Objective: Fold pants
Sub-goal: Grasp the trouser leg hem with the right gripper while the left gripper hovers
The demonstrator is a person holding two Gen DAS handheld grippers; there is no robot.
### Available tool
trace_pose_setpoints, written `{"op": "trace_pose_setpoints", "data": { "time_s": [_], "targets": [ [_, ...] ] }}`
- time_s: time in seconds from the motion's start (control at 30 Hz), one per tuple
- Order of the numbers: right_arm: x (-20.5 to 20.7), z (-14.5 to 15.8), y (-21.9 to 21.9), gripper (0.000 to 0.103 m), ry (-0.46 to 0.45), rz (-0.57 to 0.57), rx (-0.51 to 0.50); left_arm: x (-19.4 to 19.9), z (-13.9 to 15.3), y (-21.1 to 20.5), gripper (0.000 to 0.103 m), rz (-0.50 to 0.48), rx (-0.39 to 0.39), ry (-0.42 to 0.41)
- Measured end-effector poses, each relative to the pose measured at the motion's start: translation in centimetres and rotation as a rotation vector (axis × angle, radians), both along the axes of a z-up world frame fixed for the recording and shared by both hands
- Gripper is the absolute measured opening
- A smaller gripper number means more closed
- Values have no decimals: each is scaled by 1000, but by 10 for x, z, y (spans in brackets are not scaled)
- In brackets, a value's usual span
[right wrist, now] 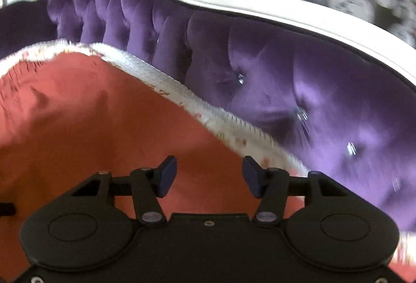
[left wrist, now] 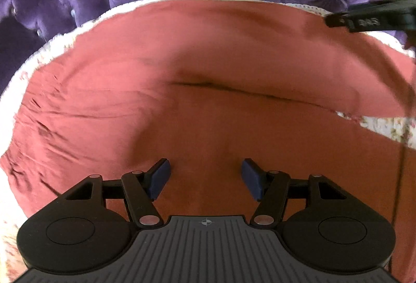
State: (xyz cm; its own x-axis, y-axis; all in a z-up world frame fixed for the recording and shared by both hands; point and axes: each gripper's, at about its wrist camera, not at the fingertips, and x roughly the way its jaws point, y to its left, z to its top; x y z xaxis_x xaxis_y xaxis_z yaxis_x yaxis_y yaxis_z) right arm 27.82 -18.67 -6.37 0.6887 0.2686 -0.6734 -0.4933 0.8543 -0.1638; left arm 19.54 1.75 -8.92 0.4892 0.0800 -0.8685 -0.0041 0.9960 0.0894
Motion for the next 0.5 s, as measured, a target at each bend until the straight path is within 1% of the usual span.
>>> {"op": "trace_pose_setpoints", "data": {
  "time_s": [0.07, 0.17, 0.27, 0.33, 0.37, 0.4, 0.43, 0.47, 0.5],
  "targets": [
    [17, -5, 7, 61, 10, 58, -6, -1, -1, 4, 62, -3, -20, -2],
    [38, -15, 18, 62, 35, 142, -17, -3, -1, 6, 63, -13, -29, -4],
    [57, -27, 25, 62, 80, 187, -44, -3, -1, 5, 64, -17, -26, -8],
    [65, -32, 26, 62, 120, 204, -38, -3, 0, 5, 64, -21, -26, -10],
    [71, -33, 24, 59, 141, 209, -20, -4, 0, 5, 64, -23, -29, -12],
    [74, -33, 22, 35, 169, 213, 11, -1, 1, 6, 64, -24, -34, -13],
    [77, -31, 20, 19, 205, 210, 45, -1, 1, 7, 64, -24, -39, -12],
    [76, -27, 18, 13, 217, 188, 62, 0, 3, 9, 64, -22, -48, -9],
    [70, -21, 17, 12, 202, 184, 72, 2, 5, 12, 63, -20, -55, -7]
  ]
}}
